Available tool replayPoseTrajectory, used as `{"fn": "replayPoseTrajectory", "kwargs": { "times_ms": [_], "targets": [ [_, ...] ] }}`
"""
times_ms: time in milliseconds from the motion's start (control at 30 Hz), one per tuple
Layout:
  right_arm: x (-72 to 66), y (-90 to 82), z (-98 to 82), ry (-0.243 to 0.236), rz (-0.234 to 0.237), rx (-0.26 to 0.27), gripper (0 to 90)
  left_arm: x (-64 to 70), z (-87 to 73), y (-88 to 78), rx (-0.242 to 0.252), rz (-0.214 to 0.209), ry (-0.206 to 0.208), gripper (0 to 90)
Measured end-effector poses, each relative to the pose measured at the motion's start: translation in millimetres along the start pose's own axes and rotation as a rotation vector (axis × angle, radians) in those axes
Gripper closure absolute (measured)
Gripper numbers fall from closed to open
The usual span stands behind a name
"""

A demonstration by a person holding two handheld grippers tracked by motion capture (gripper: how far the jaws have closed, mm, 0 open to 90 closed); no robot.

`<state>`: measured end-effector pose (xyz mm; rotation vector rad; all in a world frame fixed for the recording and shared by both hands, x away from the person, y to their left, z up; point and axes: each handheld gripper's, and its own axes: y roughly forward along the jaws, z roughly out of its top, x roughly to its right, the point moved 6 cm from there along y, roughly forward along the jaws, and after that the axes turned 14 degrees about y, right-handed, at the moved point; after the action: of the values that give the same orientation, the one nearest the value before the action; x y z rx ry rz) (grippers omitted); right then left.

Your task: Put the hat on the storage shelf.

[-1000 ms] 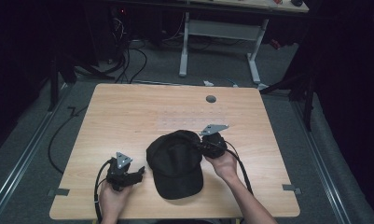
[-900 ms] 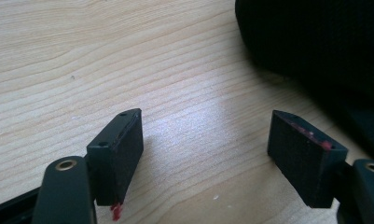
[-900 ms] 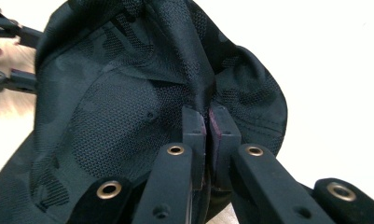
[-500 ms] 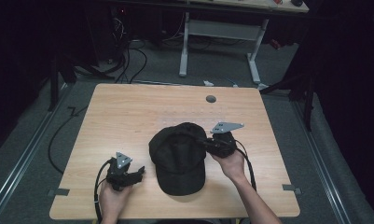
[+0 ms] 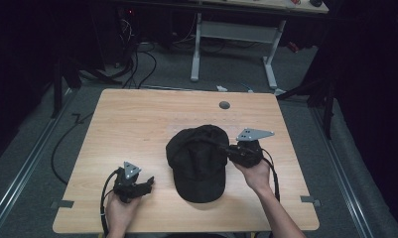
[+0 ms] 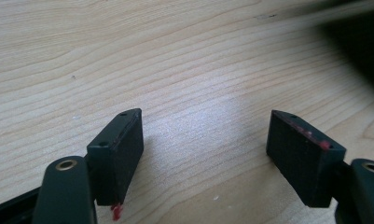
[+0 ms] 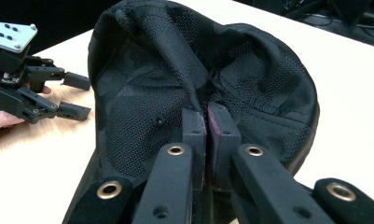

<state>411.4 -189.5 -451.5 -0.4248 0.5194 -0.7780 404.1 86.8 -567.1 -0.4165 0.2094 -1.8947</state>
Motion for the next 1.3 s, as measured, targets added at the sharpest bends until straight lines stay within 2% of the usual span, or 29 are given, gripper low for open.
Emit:
{"fn": "replayPoseTrajectory", "kwargs": {
  "times_ms": [267, 300, 400, 533, 600, 667, 767, 867, 967, 1167, 1200, 1300],
  "targets": [
    [4.1, -19.7, 4.7, -0.003, 0.002, 0.044, 87.3, 0.1, 0.2, -0.2, -0.002, -0.008, -0.005, 26.4],
    [4.7, -24.6, 5.1, -0.002, 0.007, 0.055, 87.3, 0.8, -0.5, -0.2, -0.004, -0.015, 0.007, 25.9],
    [5.3, -28.9, 5.6, -0.002, 0.01, 0.063, 87.3, 1.2, -0.5, 0.0, -0.008, -0.02, 0.009, 25.5],
    [4.9, -36.1, 8.0, -0.003, 0.018, 0.084, 87.3, 2.7, 0.5, 1.0, -0.039, -0.031, 0.009, 24.8],
    [4.6, -39.2, 9.2, -0.005, 0.021, 0.095, 87.3, 5.9, 3.0, 0.4, -0.052, -0.065, -0.028, 25.0],
    [4.5, -42.0, 9.5, -0.005, 0.025, 0.1, 87.3, 11.9, 8.9, -3.0, -0.053, -0.131, -0.098, 25.6],
    [3.7, -45.2, 9.6, -0.005, 0.036, 0.11, 87.3, 24.5, 20.2, -10.9, -0.032, -0.219, -0.146, 26.3],
    [2.6, -47.7, 9.9, -0.01, 0.043, 0.116, 87.3, 39.4, 29.8, -18.2, -0.034, -0.308, -0.155, 26.2],
    [1.8, -48.9, 10.0, -0.017, 0.046, 0.123, 87.3, 53.8, 37.6, -22.9, -0.042, -0.375, -0.152, 25.9],
    [-2.2, -49.0, 10.0, -0.029, 0.061, 0.133, 87.3, 77.0, 47.7, -26.7, -0.062, -0.465, -0.127, 25.7],
    [-2.9, -49.0, 10.1, -0.036, 0.064, 0.136, 87.3, 83.4, 51.2, -27.3, -0.062, -0.491, -0.126, 25.7],
    [-3.4, -48.7, 10.1, -0.04, 0.069, 0.138, 87.3, 89.0, 54.0, -27.2, -0.066, -0.511, -0.124, 25.7]
  ]
}}
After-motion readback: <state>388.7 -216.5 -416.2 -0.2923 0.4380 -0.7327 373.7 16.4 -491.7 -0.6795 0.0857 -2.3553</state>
